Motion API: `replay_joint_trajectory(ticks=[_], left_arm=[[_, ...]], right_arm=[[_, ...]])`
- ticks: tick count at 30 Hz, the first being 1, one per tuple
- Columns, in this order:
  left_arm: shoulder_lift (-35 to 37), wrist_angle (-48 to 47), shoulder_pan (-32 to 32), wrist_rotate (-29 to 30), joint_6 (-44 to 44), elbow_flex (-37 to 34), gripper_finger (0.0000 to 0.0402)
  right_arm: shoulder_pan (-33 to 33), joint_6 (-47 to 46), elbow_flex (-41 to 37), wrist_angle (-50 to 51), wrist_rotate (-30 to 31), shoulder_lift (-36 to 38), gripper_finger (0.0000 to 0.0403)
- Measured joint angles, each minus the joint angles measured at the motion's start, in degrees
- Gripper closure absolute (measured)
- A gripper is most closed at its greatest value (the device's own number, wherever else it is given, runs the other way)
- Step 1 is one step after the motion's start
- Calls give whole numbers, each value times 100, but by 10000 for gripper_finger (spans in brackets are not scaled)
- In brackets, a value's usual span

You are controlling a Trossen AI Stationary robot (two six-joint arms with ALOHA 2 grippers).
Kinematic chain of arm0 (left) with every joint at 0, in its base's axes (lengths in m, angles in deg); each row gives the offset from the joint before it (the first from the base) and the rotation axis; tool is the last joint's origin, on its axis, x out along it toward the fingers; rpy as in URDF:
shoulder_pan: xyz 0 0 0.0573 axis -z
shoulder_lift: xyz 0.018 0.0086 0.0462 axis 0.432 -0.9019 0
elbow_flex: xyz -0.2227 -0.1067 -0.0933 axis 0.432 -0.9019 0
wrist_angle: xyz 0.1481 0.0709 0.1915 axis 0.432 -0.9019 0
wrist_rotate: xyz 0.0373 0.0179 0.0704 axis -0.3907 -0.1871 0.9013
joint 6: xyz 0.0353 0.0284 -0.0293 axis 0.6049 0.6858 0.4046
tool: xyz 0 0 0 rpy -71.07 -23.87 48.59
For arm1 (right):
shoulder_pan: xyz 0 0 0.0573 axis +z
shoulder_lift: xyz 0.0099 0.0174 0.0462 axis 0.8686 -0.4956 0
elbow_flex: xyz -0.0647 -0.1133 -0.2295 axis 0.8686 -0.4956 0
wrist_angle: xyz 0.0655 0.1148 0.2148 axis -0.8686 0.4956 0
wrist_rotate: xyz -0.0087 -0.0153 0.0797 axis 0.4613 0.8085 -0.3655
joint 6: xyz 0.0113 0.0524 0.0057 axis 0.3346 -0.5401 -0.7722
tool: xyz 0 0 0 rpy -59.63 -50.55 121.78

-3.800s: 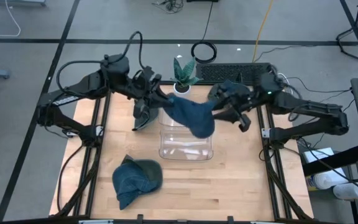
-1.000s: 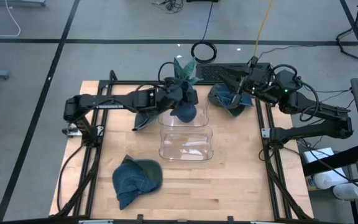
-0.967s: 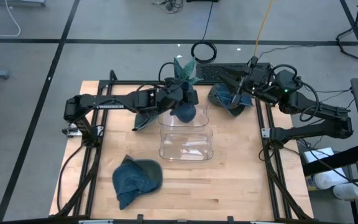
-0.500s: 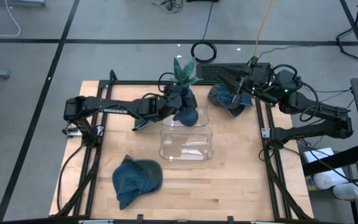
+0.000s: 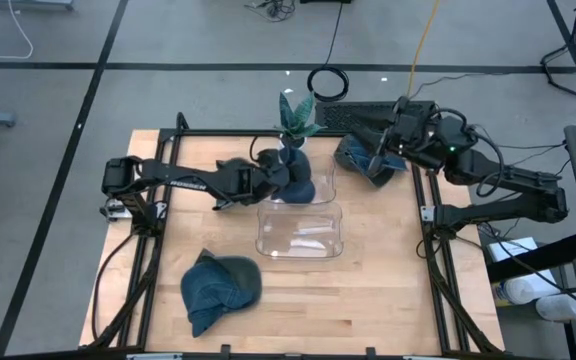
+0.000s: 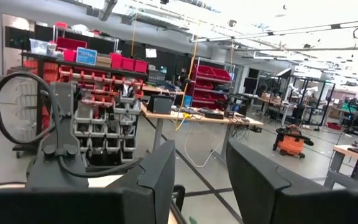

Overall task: Pick & Place hat
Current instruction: Put the bottom right blue cap into the top transparent bin

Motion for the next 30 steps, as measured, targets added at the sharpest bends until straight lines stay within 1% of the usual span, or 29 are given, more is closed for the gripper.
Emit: replay_joint_trajectory(ticks=[6,9,14,16,19,24,27,30], left_arm=[[0,1,-56,-177,-120,-176,379],[-4,-12,-59,-151,-203,-197,379],[-296,134,-117,-301,-578,-200,379],[-458,360,-120,-325,-687,-197,379],[-580,435,-107,-402,-747,-200,379],[-584,378,-149,-453,-680,-197,379],[-586,16,-211,-496,-701,-197,379],[-586,-58,-291,-525,-672,-197,379]], right_arm=[[0,-247,-212,-269,0,0,273],[0,-256,-281,-339,-100,-3,273],[0,-252,-281,-352,-299,2,273],[0,-273,-281,-341,-298,-2,273],[0,-273,-281,-343,-298,0,273],[0,-273,-281,-297,-299,0,273],[0,-267,-281,-272,-299,0,273],[0,-219,-281,-273,-299,0,273]])
